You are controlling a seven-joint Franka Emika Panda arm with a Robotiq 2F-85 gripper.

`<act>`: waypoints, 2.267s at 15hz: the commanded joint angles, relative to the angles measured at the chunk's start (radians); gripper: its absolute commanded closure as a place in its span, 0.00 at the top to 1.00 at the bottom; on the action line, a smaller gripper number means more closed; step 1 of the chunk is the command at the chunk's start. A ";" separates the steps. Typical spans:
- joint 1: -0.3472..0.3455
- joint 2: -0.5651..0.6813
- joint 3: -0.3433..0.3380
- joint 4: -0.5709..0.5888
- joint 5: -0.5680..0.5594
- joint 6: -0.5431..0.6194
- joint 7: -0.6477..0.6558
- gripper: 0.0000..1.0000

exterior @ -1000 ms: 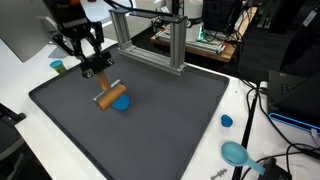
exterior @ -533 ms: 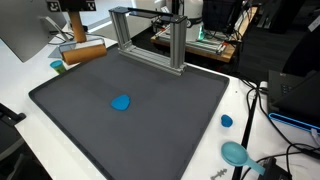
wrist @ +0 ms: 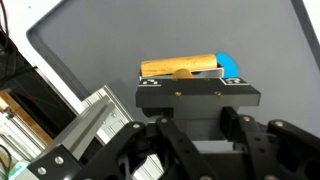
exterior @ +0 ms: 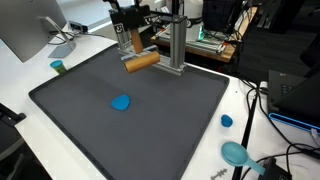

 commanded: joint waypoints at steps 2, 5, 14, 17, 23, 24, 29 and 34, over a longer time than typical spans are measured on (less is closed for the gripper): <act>-0.008 0.011 0.022 -0.008 0.012 0.012 0.025 0.22; -0.019 0.010 0.029 0.003 -0.029 -0.046 -0.189 0.22; -0.092 0.043 -0.007 0.150 -0.119 -0.234 -0.786 0.22; -0.135 0.003 -0.026 0.079 -0.105 -0.177 -1.016 0.22; -0.178 -0.076 -0.045 -0.100 -0.075 -0.084 -1.403 0.22; -0.176 -0.092 -0.042 -0.133 -0.070 -0.071 -1.453 0.22; -0.146 -0.230 -0.013 -0.374 -0.021 0.038 -1.646 0.22; -0.140 -0.240 0.003 -0.425 0.006 0.071 -1.602 0.47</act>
